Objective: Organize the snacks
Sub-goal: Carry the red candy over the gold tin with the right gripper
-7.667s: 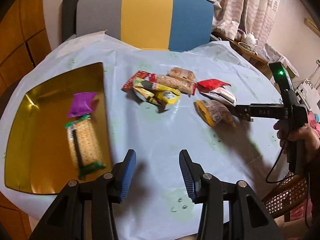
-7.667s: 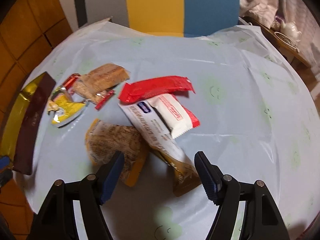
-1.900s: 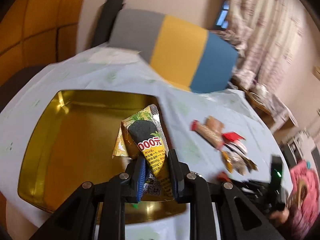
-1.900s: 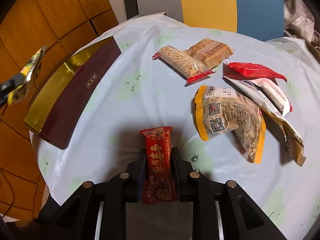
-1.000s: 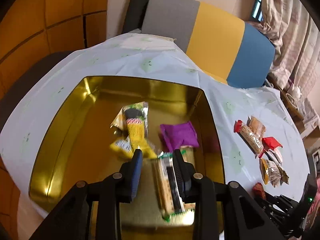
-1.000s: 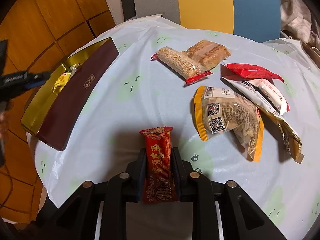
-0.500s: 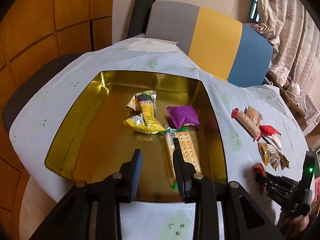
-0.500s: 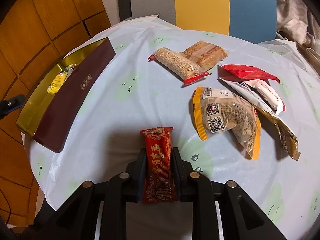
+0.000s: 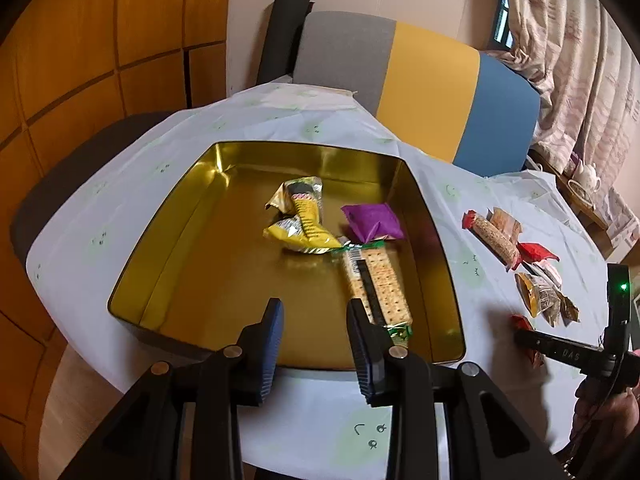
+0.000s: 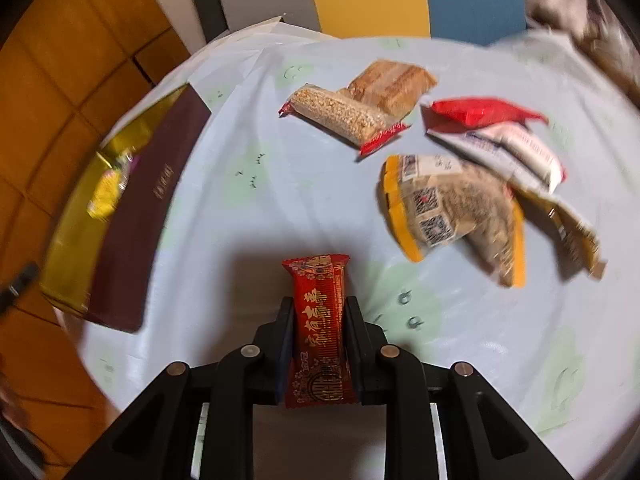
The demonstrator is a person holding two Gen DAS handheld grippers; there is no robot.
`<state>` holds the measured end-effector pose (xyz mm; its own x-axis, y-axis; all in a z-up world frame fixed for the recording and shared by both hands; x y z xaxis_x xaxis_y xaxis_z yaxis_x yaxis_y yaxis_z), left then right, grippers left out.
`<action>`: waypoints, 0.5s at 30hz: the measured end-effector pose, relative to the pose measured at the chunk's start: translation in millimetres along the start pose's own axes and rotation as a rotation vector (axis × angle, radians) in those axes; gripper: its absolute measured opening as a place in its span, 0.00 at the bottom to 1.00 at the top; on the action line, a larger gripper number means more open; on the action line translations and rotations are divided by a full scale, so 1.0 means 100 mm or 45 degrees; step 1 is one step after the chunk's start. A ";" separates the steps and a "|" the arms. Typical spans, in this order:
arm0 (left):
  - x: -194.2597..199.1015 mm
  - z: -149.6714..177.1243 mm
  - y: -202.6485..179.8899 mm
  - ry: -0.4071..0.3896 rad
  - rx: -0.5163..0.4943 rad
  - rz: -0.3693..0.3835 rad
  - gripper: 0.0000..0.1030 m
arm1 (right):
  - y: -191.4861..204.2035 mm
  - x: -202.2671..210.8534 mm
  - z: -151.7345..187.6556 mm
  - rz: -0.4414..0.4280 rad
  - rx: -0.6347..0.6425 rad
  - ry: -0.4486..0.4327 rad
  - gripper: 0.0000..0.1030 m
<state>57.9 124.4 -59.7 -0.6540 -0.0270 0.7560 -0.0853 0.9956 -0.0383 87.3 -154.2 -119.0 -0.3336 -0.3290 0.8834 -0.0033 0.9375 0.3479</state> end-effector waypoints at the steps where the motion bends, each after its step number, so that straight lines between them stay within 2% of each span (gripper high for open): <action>1: 0.00 0.01 0.03 0.000 0.010 -0.003 0.32 | 0.00 0.00 -0.01 -0.010 -0.017 0.008 0.23; 3: 0.00 0.03 0.10 -0.001 0.032 -0.017 0.32 | 0.05 0.00 -0.02 -0.060 -0.044 0.031 0.23; 7: 0.00 0.08 0.27 0.002 0.079 -0.038 0.32 | 0.21 0.00 -0.01 -0.085 -0.024 0.036 0.23; 10: -0.01 0.09 0.40 0.004 0.116 -0.063 0.32 | 0.48 0.10 -0.03 -0.160 0.027 0.009 0.23; 15: -0.01 0.08 0.50 -0.002 0.144 -0.085 0.32 | 1.13 0.30 -0.09 -0.281 0.208 -0.056 0.23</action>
<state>48.1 173.5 -67.9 -0.6451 -0.0929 0.7584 -0.2128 0.9751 -0.0616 85.3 -59.1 -49.9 -0.3486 -0.5254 0.7762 -0.2315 0.8507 0.4719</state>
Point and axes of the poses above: each gripper's, at about its wrist camera, not at the fingertips, and x roughly against the way its jaws point, y to its left, z to its underside, the point moved 6 cm from there along -x, roughly the way its jaws point, and after that the axes turned 8 degrees about -x, right-handed, at the moved point
